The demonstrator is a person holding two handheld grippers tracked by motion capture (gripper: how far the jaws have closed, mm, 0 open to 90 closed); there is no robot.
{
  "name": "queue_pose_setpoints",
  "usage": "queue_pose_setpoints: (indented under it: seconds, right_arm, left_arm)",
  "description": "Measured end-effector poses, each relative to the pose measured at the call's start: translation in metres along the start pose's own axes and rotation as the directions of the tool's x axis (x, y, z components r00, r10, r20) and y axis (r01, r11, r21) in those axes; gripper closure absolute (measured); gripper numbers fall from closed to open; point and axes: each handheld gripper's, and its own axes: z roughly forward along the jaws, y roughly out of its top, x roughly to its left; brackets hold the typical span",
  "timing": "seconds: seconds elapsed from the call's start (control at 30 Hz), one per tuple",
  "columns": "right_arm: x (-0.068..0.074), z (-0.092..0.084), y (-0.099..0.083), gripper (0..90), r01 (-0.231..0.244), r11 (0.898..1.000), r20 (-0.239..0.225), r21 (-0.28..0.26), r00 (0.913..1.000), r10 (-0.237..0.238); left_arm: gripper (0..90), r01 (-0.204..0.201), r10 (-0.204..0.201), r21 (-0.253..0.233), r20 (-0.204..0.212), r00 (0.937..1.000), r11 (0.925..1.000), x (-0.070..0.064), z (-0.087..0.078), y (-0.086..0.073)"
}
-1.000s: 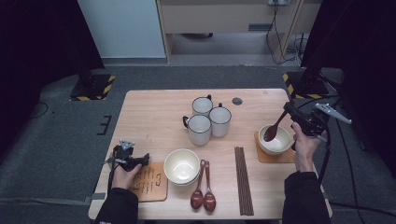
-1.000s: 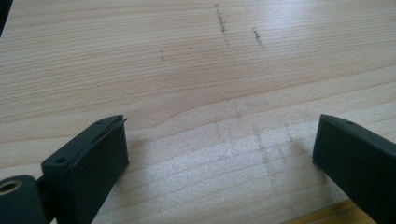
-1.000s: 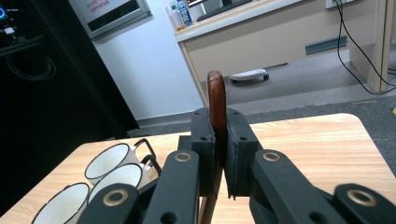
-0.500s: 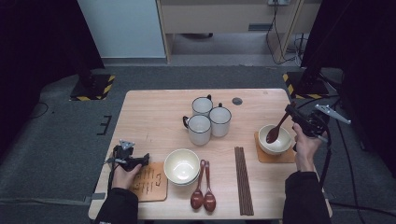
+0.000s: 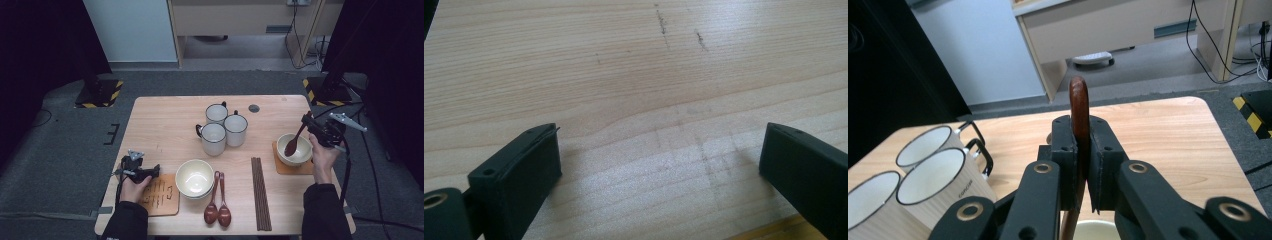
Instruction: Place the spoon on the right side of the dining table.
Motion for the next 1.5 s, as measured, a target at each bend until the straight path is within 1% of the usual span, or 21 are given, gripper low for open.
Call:
queue_pose_setpoints:
  seconds: [0.03, 0.2, 0.4, 0.47, 0.57, 0.8, 0.93, 1.0, 1.1, 1.17, 1.3, 1.37, 1.5]
  right_arm:
    - [0.001, 0.001, -0.001, 83.5, 0.001, 1.0, 0.001, 0.006, 1.0, -0.001]
    - [0.002, 0.004, -0.003, 83.5, 0.038, 0.999, 0.036, 0.026, 0.9986, -0.039]
    - [0.004, 0.009, -0.007, 83.3, 0.054, 0.997, 0.037, 0.056, 0.9978, -0.056]
    - [0.005, 0.01, -0.008, 83.2, 0.065, 0.996, 0.043, 0.068, 0.9967, -0.068]
    - [0.005, 0.011, -0.009, 82.8, 0.067, 0.994, 0.064, 0.087, 0.9953, -0.072]
    - [0.004, 0.012, -0.009, 82.0, 0.058, 0.993, 0.059, 0.103, 0.9962, -0.064]
    - [0.002, 0.011, -0.009, 81.0, 0.07, 0.99, 0.079, 0.12, 0.9937, -0.08]
    - [0.001, 0.011, -0.009, 80.0, 0.082, 0.988, 0.098, 0.129, 0.9907, -0.095]
    - [0.001, 0.011, -0.01, 78.3, 0.091, 0.986, 0.112, 0.14, 0.9879, -0.107]
    - [0.001, 0.012, -0.01, 77.1, 0.103, 0.983, 0.127, 0.151, 0.9843, -0.123]
    - [0.0, 0.012, -0.011, 74.3, 0.111, 0.98, 0.139, 0.165, 0.9812, -0.134]
    - [0.001, 0.012, -0.011, 73.5, 0.124, 0.978, 0.151, 0.171, 0.977, -0.15]
    - [-0.002, 0.011, -0.011, 71.4, 0.116, 0.979, 0.152, 0.166, 0.9782, -0.142]
  left_arm:
    - [2.2, 0.0, 0.0, 0.0, 0.0, 1.0, 1.0, 0.0, 0.0, 0.0]
    - [2.2, 0.0, 0.0, 0.0, 0.0, 1.0, 1.0, 0.0, 0.0, 0.0]
    - [2.1, 0.0, 0.0, 0.0, 0.001, 1.0, 1.0, 0.0, 0.0, 0.0]
    - [2.1, 0.0, 0.0, 0.0, 0.001, 1.0, 1.0, 0.0, 0.0, 0.0]
    - [2.0, 0.0, 0.0, 0.0, 0.001, 1.0, 1.0, 0.0, 0.0, 0.0]
    - [2.0, -0.001, 0.001, 0.0, 0.001, 1.0, 1.0, 0.0, 0.0, 0.0]
    - [1.8, -0.001, 0.001, 0.001, 0.0, 1.0, 1.0, 0.0, 0.0, 0.0]
    - [1.8, -0.001, 0.001, 0.001, 0.0, 1.0, 1.0, 0.0, 0.0, 0.0]
    - [1.8, -0.001, 0.001, 0.001, 0.0, 1.0, 1.0, 0.0, 0.0, 0.0]
    - [1.8, -0.001, 0.001, 0.001, 0.001, 1.0, 1.0, 0.0, 0.0, 0.0]
    - [1.8, -0.001, 0.001, 0.001, 0.001, 1.0, 1.0, 0.0, 0.0, 0.0]
    - [1.8, -0.001, 0.001, 0.001, 0.001, 1.0, 1.0, 0.0, 0.0, 0.0]
    - [1.7, -0.001, 0.001, 0.001, 0.001, 1.0, 1.0, 0.0, 0.0, 0.0]
